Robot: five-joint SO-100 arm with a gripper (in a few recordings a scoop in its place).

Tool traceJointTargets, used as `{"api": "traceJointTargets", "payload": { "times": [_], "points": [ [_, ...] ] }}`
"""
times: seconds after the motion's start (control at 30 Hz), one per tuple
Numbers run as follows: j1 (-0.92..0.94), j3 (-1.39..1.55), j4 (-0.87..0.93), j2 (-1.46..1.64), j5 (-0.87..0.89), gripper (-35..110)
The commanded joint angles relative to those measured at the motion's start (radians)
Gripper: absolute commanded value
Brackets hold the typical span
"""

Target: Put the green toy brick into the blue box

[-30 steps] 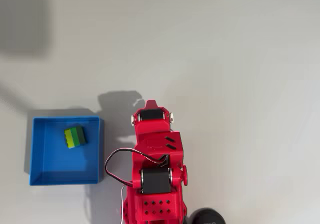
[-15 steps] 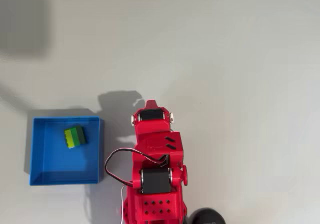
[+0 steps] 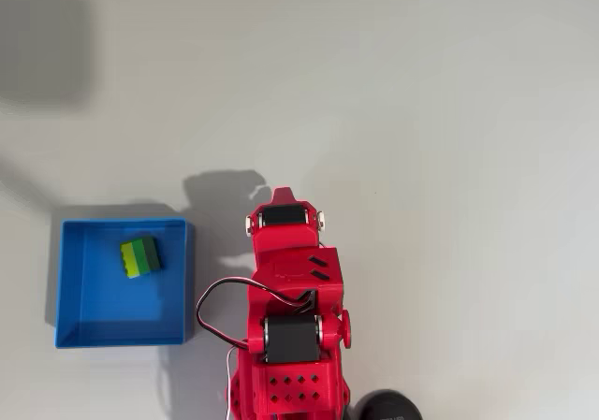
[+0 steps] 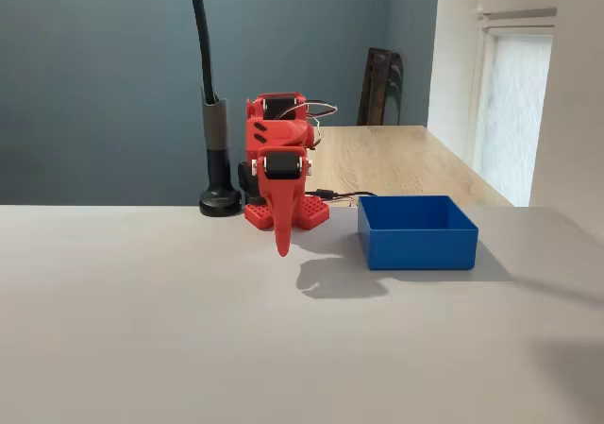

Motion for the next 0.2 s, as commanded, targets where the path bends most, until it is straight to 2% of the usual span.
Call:
{"api": "traceJointTargets", "payload": {
  "times": [0.0, 0.17],
  "points": [
    [0.023, 0.014, -0.011, 0.009, 0.012, 0],
    [0.023, 0.014, -0.011, 0.009, 0.012, 0]
  ]
}}
